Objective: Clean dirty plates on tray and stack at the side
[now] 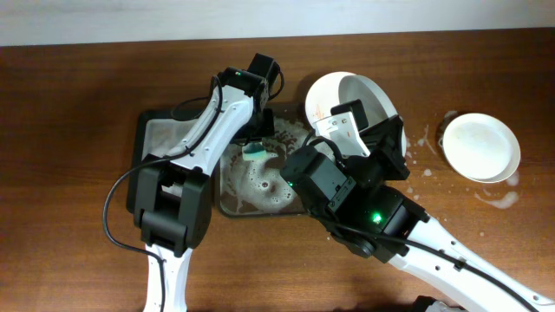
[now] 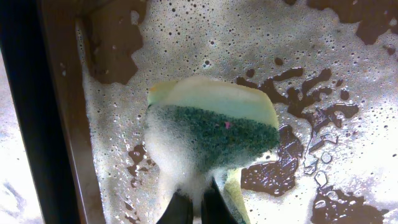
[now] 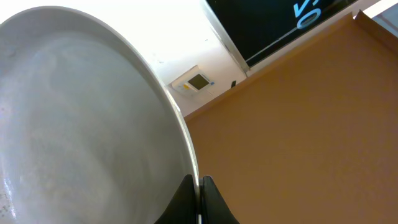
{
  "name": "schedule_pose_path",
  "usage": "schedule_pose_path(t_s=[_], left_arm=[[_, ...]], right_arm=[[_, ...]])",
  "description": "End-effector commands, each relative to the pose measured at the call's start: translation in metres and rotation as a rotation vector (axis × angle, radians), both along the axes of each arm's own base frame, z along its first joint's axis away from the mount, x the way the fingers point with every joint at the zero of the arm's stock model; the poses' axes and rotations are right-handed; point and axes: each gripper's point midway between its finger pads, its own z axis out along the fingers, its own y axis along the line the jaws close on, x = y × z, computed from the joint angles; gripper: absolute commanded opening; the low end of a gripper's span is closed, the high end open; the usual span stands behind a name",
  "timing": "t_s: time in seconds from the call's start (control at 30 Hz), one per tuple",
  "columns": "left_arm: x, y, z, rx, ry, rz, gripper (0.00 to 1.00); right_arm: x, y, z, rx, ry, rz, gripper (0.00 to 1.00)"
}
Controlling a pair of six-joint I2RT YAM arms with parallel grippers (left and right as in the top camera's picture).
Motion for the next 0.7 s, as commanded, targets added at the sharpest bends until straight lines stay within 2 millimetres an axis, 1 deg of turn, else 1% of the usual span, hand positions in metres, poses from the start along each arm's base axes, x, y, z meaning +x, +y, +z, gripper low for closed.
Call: schedule_pose_path(t_s=[0.0,0.2,0.23,0.3,0.33,0.4,0.47,0.5,0.53,0.57,0.6,0.63,0.67], left_arm=[[0.005,-0.001,0.022,-0.028,-0.045,-0.016,0.00],[0.005,-0.001,0.022,-0.028,-0.045,-0.016,0.00],[0.005,-0.001,0.022,-0.028,-0.045,-0.016,0.00],[0.006,-0.001,0.022,-0.028,-0.046,-0.016,0.01],[0.006,-0.002,0.022,-0.028,-0.045,-0.016,0.01],[0.005,-0.001,0.022,-0.028,-0.045,-0.016,0.01],[0.005,-0.001,0.022,-0.028,-0.044,-0.016,0.01],[0.005,-0.001,0.022,-0.028,-0.044,-0.016,0.00],[0.005,-0.001,0.022,-0.028,-0.045,-0.016,0.00],[0.006,-0.002,0.022,-0.028,-0.045,-0.016,0.01],[0.005,-0.001,0.022,-0.028,-0.044,-0.016,0.00],[0.005,-0.001,0.021,-0.027,-0.041,-0.016,0.01],[0.004,-0.001,0.021,-0.026,-0.041,-0.016,0.00]], right_arm=[[-0.001,0.001,0.005,0.008,-0.018,-0.003,0.04],[-0.001,0.001,0.005,0.008,-0.017,-0.002,0.04],[0.001,0.004,0.001,0.021,-0.002,0.015,0.04],[0.008,0.020,-0.019,0.093,0.088,0.112,0.04],[0.008,0.022,-0.024,0.103,0.107,0.128,0.04],[0.008,0.020,-0.024,0.090,0.104,0.116,0.04],[0.008,0.006,-0.018,0.062,0.076,0.057,0.04],[0.011,0.003,-0.020,0.085,0.079,0.053,0.04],[0.013,0.010,-0.030,0.132,0.116,0.092,0.04],[0.013,0.012,-0.037,0.134,0.146,0.108,0.04],[0.010,0.005,-0.034,0.107,0.134,0.078,0.04],[0.011,0.000,-0.032,0.120,0.107,0.052,0.04],[0.012,0.002,-0.036,0.160,0.109,0.060,0.04]])
